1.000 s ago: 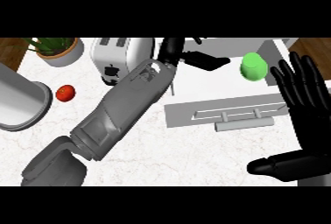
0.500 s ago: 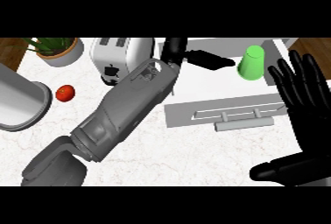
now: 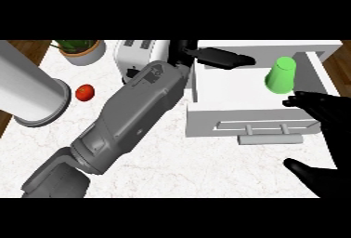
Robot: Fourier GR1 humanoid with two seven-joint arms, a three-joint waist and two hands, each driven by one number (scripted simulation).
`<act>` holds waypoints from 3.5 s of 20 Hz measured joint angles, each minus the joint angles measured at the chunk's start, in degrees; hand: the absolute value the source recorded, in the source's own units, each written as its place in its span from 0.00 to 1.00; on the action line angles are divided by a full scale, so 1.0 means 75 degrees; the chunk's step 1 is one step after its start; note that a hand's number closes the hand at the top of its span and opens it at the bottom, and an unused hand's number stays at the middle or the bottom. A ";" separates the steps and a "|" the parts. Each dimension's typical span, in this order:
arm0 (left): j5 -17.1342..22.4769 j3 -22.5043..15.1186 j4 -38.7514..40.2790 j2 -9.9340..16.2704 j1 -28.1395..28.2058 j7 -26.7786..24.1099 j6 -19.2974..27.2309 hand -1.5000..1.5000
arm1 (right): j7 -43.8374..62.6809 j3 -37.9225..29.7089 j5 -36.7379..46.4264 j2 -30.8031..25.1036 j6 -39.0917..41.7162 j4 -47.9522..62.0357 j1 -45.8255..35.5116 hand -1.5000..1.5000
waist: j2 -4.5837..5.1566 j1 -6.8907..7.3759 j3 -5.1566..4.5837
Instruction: Pick up the cup, place it into the drawer and close the drawer
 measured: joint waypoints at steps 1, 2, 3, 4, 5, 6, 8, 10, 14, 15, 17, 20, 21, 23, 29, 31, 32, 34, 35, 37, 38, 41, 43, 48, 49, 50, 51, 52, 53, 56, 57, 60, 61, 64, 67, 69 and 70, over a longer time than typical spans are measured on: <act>0.0018 0.0061 -0.0163 0.0082 0.0119 0.0028 -0.0024 0.00 | -0.0043 -0.0017 -0.0005 -0.0106 0.0167 -0.0028 0.0134 1.00 | -0.0014 0.0045 -0.0002; 0.0023 0.0120 -0.0301 0.0152 0.0223 0.0004 -0.0037 0.00 | -0.0047 -0.0034 0.0021 -0.0253 0.0326 -0.0060 0.0194 1.00 | -0.0022 0.0080 -0.0002; 0.0033 0.0178 -0.0454 0.0242 0.0356 -0.0010 -0.0046 0.00 | -0.0040 -0.0049 0.0099 -0.0387 0.0428 -0.0099 0.0206 1.00 | -0.0032 0.0118 -0.0002; 0.0067 0.0240 -0.0646 0.0393 0.0458 0.0064 -0.0052 0.00 | -0.0059 -0.0007 0.0246 -0.0490 0.0533 -0.0150 0.0279 1.00 | -0.0049 0.0170 -0.0004; 0.0089 0.0287 -0.0841 0.0497 0.0621 0.0096 -0.0045 0.00 | -0.0121 0.0059 0.0438 -0.0559 0.0618 -0.0145 0.0302 1.00 | -0.0057 0.0215 -0.0005; 0.0115 0.0335 -0.1059 0.0629 0.0835 0.0123 -0.0038 0.00 | -0.0215 0.0060 0.0562 -0.0645 0.0734 -0.0157 0.0394 1.00 | -0.0066 0.0250 -0.0005; 0.0158 0.0399 -0.1547 0.0902 0.1326 0.0221 -0.0033 0.00 | -0.0198 0.0067 0.0742 -0.0794 0.0836 -0.0253 0.0455 1.00 | -0.0081 0.0303 -0.0006; 0.0164 0.0417 -0.2115 0.1225 0.1775 0.0421 -0.0022 0.00 | -0.0173 0.0126 0.1013 -0.0899 0.0894 -0.0252 0.0475 1.00 | -0.0091 0.0352 -0.0006; 0.0199 0.0466 -0.3411 0.1923 0.2919 0.0699 0.0004 0.00 | -0.0211 0.0310 0.1552 -0.1047 0.1044 -0.0222 0.0616 1.00 | -0.0097 0.0415 -0.0005; 0.0240 0.0521 -0.3708 0.2137 0.3216 0.0779 -0.0056 0.00 | -0.0162 0.0421 0.1735 -0.0998 0.0985 -0.0299 0.0670 1.00 | -0.0095 0.0413 -0.0005; 0.0215 0.0548 -0.4362 0.2422 0.3821 0.0836 -0.0033 0.00 | -0.0331 0.0488 0.2074 -0.1004 0.1002 -0.0030 0.0692 1.00 | -0.0084 0.0412 -0.0005; 0.0337 0.0741 -0.5341 0.2992 0.4677 0.1097 -0.0178 0.00 | -0.0299 0.0711 0.2612 -0.0925 0.0864 0.0047 0.0707 1.00 | -0.0075 0.0401 -0.0003; 0.0347 0.0789 -0.5666 0.3123 0.4936 0.1163 -0.0184 0.00 | -0.0442 0.0783 0.2848 -0.0920 0.0848 0.0208 0.0687 1.00 | -0.0070 0.0395 -0.0004; 0.0353 0.0847 -0.6043 0.3247 0.5426 0.1129 -0.0304 0.00 | -0.0734 0.0986 0.3405 -0.0988 0.0841 0.0477 0.0601 1.00 | -0.0054 0.0379 -0.0002; 0.0472 0.1141 -0.6605 0.3695 0.6608 0.0874 -0.0897 0.00 | -0.1646 0.1714 0.5472 -0.1583 0.0686 0.1117 0.0394 1.00 | -0.0030 0.0411 -0.0003; 0.0501 0.1272 -0.6792 0.3841 0.6898 0.0856 -0.1085 0.00 | -0.1898 0.2013 0.6159 -0.1554 0.0400 0.1606 0.0206 1.00 | -0.0021 0.0401 -0.0002; 0.0517 0.1352 -0.6714 0.3873 0.7068 0.0735 -0.1296 0.00 | -0.2054 0.2165 0.6467 -0.1521 0.0240 0.1895 0.0137 1.00 | -0.0011 0.0388 -0.0003; 0.0546 0.1549 -0.6810 0.4037 0.7413 0.0688 -0.1585 0.00 | -0.2249 0.2371 0.6954 -0.1415 -0.0032 0.2458 -0.0073 1.00 | -0.0008 0.0364 -0.0003; 0.0554 0.1638 -0.6918 0.4113 0.7565 0.0696 -0.1674 0.00 | -0.2388 0.2474 0.7193 -0.1334 -0.0217 0.2808 -0.0157 0.00 | -0.0008 0.0359 -0.0003; 0.0558 0.1801 -0.7003 0.4173 0.7915 0.0615 -0.1928 0.00 | -0.2626 0.2512 0.7508 -0.1216 -0.0474 0.3553 -0.0470 0.00 | -0.0005 0.0345 -0.0001; 0.0592 0.1949 -0.7046 0.4278 0.7972 0.0696 -0.2036 0.00 | -0.2630 0.2507 0.7615 -0.1159 -0.0504 0.3854 -0.0676 0.00 | -0.0003 0.0333 -0.0002; 0.0644 0.2234 -0.6979 0.4292 0.8210 0.0712 -0.2400 0.00 | -0.2669 0.2593 0.8056 -0.0920 -0.0751 0.4822 -0.1164 0.00 | -0.0001 0.0306 -0.0002; 0.0550 0.2309 -0.7069 0.4210 0.8441 0.0618 -0.2532 0.00 | -0.2862 0.2654 0.8362 -0.0832 -0.1010 0.5458 -0.1315 0.00 | -0.0001 0.0295 -0.0002; 0.0422 0.2738 -0.7077 0.4157 0.8792 0.0649 -0.2969 0.00 | -0.3136 0.2462 0.8749 -0.0553 -0.1249 0.7082 -0.2230 0.00 | -0.0002 0.0274 -0.0003; 0.0408 0.2819 -0.7027 0.4134 0.8765 0.0714 -0.3052 0.00 | -0.3280 0.2382 0.8792 -0.0493 -0.1365 0.7473 -0.2415 0.00 | 0.0000 0.0271 -0.0003; 0.0425 0.2917 -0.7064 0.4154 0.8888 0.0725 -0.3174 0.00 | -0.3455 0.2274 0.8796 -0.0499 -0.1446 0.7840 -0.2561 0.00 | 0.0002 0.0279 -0.0001; 0.0347 0.2959 -0.6948 0.4080 0.8928 0.0659 -0.3307 0.00 | -0.3467 0.2200 0.8810 -0.0432 -0.1457 0.8085 -0.2757 0.00 | 0.0003 0.0271 0.0000; 0.0346 0.3016 -0.6937 0.4075 0.8959 0.0655 -0.3402 0.00 | -0.3599 0.2038 0.8781 -0.0444 -0.1506 0.8514 -0.3050 0.00 | 0.0010 0.0291 0.0000; 0.0339 0.3095 -0.7028 0.4086 0.9051 0.0727 -0.3445 0.00 | -0.3772 0.1949 0.8785 -0.0440 -0.1563 0.8845 -0.3223 0.00 | 0.0002 0.0298 -0.0003; 0.0342 0.3252 -0.7086 0.4042 0.9095 0.0809 -0.3584 0.00 | -0.4368 0.1621 0.8729 -0.0404 -0.1813 1.0019 -0.3861 0.00 | -0.0010 0.0340 -0.0015; 0.0335 0.3294 -0.7025 0.4030 0.9149 0.0756 -0.3707 0.00 | -0.4498 0.1496 0.8686 -0.0446 -0.1784 1.0383 -0.4123 0.00 | -0.0002 0.0370 -0.0013; 0.0352 0.3435 -0.6750 0.4043 0.9076 0.0701 -0.4050 0.00 | -0.5142 0.1200 0.8579 -0.0617 -0.1762 1.1308 -0.4725 0.00 | -0.0024 0.0418 -0.0030; 0.0328 0.3456 -0.6642 0.4012 0.8988 0.0700 -0.4070 0.00 | -0.5294 0.1106 0.8549 -0.0654 -0.1768 1.1577 -0.4919 0.00 | -0.0032 0.0419 -0.0036; 0.0271 0.3455 -0.6632 0.3955 0.8903 0.0712 -0.4118 0.00 | -0.5672 0.0935 0.8518 -0.0899 -0.1508 1.2267 -0.5469 0.00 | -0.0027 0.0509 -0.0035; 0.0223 0.3398 -0.6673 0.3898 0.8970 0.0734 -0.4192 0.00 | -0.5932 0.0796 0.8506 -0.1050 -0.1419 1.2778 -0.5822 0.00 | -0.0029 0.0591 -0.0043; 0.0197 0.3397 -0.6651 0.3893 0.8923 0.0756 -0.4237 0.00 | -0.6044 0.0696 0.8465 -0.1095 -0.1343 1.3069 -0.6011 0.00 | -0.0023 0.0613 -0.0042; 0.0155 0.3376 -0.6608 0.3880 0.8934 0.0726 -0.4286 0.00 | -0.6111 0.0659 0.8447 -0.1125 -0.1299 1.3181 -0.6068 0.00 | -0.0020 0.0634 -0.0046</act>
